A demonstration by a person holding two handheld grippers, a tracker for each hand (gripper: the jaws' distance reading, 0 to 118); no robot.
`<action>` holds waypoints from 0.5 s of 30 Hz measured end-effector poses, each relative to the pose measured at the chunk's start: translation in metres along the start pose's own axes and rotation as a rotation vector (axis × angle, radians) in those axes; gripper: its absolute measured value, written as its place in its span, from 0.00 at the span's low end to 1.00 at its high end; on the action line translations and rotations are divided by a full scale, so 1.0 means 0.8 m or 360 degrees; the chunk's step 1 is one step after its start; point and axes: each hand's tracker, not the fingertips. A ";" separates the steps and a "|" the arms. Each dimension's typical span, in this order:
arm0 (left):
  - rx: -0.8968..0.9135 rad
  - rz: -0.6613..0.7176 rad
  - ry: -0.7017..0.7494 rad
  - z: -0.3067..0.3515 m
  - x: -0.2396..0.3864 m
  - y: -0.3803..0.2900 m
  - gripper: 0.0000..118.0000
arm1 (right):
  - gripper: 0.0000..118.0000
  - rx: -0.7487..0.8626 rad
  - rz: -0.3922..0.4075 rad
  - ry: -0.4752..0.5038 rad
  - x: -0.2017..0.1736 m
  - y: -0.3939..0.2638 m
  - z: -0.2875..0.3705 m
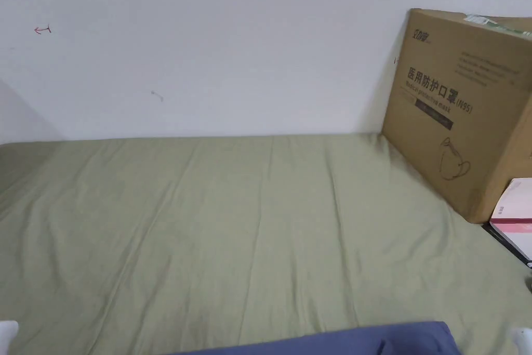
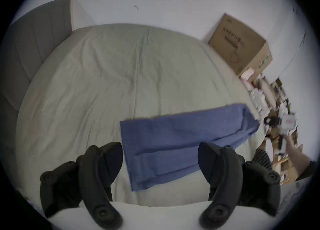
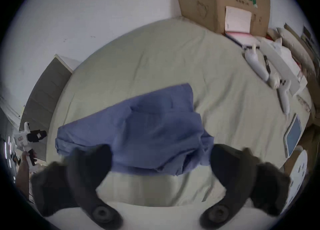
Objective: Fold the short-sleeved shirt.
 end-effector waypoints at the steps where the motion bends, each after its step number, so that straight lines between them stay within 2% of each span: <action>1: 0.0039 0.0059 -0.0039 0.009 0.004 0.003 0.85 | 0.99 0.0091 -0.0007 -0.0139 0.008 -0.020 0.015; 3: 0.0184 0.0108 -0.0101 0.031 0.021 0.012 0.86 | 0.99 0.0160 -0.0032 -0.0014 -0.015 0.017 0.018; 5: 0.0395 0.0031 -0.0041 0.056 0.050 0.021 0.86 | 0.99 0.0242 -0.0018 0.0053 -0.046 0.057 0.015; 6: 0.0486 -0.0035 0.0032 0.067 0.067 0.027 0.86 | 0.99 0.0304 0.0024 0.0085 -0.020 0.022 0.014; 8: 0.0658 -0.0165 0.0167 0.084 0.100 0.031 0.86 | 0.99 0.0450 0.0134 0.0122 -0.022 0.029 0.015; 9: 0.0711 -0.0201 0.0220 0.088 0.114 0.031 0.86 | 0.99 0.0979 0.0683 0.0130 -0.084 0.007 0.079; 12: 0.0731 -0.0167 0.0229 0.089 0.139 0.029 0.84 | 0.99 0.1033 0.0713 0.0114 -0.102 -0.023 0.073; 13: 0.0725 -0.0149 0.0192 0.088 0.144 0.027 0.80 | 0.99 0.1005 0.0653 0.0419 -0.171 -0.035 0.096; 14: 0.0701 -0.0130 0.0148 0.085 0.149 0.025 0.70 | 0.98 0.0995 0.0624 0.0431 -0.199 -0.047 0.108; 15: 0.0678 -0.0122 0.0125 0.082 0.152 0.022 0.43 | 0.93 0.0980 0.0582 0.0509 -0.207 -0.060 0.111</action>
